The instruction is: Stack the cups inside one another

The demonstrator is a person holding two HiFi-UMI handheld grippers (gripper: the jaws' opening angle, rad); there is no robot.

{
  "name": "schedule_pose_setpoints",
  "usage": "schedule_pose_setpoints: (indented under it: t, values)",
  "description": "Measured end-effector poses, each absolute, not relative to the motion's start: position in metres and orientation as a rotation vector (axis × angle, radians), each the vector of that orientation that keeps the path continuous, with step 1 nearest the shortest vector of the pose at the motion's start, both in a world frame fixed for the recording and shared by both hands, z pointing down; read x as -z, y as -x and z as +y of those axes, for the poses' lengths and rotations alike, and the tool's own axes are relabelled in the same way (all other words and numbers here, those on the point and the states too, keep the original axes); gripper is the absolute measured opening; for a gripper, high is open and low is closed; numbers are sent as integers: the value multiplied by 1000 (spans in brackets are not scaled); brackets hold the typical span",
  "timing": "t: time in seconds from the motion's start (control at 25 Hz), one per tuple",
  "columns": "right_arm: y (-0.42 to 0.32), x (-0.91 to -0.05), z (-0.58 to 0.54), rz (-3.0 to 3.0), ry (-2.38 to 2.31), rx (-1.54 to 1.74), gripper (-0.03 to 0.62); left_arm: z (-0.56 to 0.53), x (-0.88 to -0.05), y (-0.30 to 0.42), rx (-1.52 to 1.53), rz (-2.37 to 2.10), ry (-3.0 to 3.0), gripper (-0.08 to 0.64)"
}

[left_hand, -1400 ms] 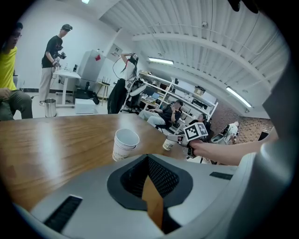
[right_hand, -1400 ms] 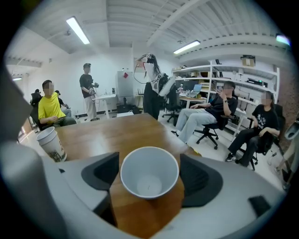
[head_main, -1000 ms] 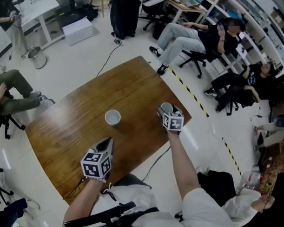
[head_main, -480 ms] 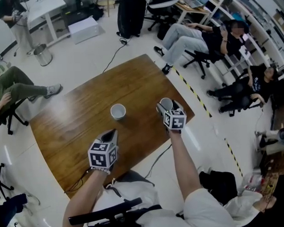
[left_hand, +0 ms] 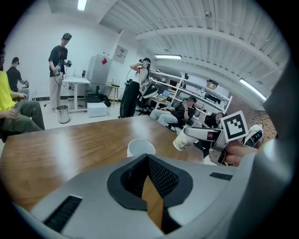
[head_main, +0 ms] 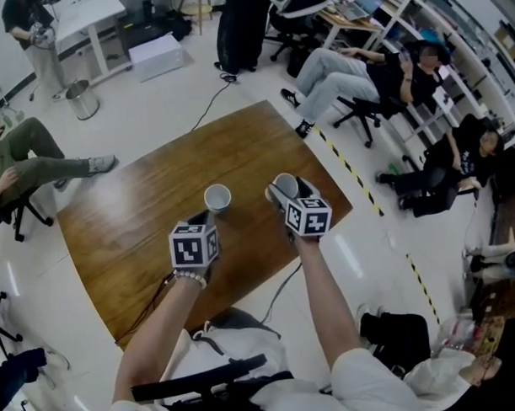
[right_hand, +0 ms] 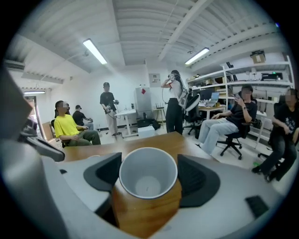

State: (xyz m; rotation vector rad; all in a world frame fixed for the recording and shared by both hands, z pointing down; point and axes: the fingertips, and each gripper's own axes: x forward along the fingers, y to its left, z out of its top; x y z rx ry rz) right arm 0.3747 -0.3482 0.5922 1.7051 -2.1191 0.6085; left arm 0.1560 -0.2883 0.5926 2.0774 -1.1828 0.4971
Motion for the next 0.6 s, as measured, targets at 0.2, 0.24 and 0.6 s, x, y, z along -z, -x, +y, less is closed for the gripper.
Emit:
schedule_pose_setpoints:
  t: [0.2,0.24,0.6]
  values:
    - [-325,-566,-355,-2245,-1611,-586,394,-289,-591,-147,-513,-1219,-2035,-6]
    - [-315,-562,-357,-2267,-1586,-581,394,-290,-592,-146,-518,-1227,-2027,-6]
    - [-230,-552,-364,-2350,-1396,-551,394,-288,-604,-130,-608,-1285,-2002,-6]
